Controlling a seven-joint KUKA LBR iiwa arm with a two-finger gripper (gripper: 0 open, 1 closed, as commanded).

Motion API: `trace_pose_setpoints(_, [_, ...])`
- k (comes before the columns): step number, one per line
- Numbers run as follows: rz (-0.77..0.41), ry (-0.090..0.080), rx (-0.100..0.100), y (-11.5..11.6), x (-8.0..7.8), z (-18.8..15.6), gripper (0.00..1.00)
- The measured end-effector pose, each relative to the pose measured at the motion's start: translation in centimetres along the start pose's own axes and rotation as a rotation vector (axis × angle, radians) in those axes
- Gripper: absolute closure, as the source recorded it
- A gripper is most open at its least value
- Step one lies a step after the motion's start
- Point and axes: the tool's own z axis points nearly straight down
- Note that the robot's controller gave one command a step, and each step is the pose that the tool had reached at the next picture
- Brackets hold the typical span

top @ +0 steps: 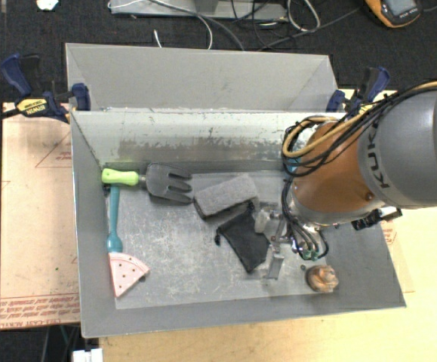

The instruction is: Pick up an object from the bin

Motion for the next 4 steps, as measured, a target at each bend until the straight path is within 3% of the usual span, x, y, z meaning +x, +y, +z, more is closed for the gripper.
trace_pose_setpoints(1, [-0.088, 0.0, -0.001, 0.1, -0.4, 0.8, 0.0])
trace_pose_setpoints(2, [-0.022, 0.0, -0.001, -0.4, -0.1, 1.1, 1.0])
trace_pose_setpoints(3, [-0.022, -0.001, -0.001, -0.4, -0.1, 1.1, 1.0])
trace_pose_setpoints(4, [-0.066, 0.005, 0.0, 0.6, 1.2, -5.1, 1.0])
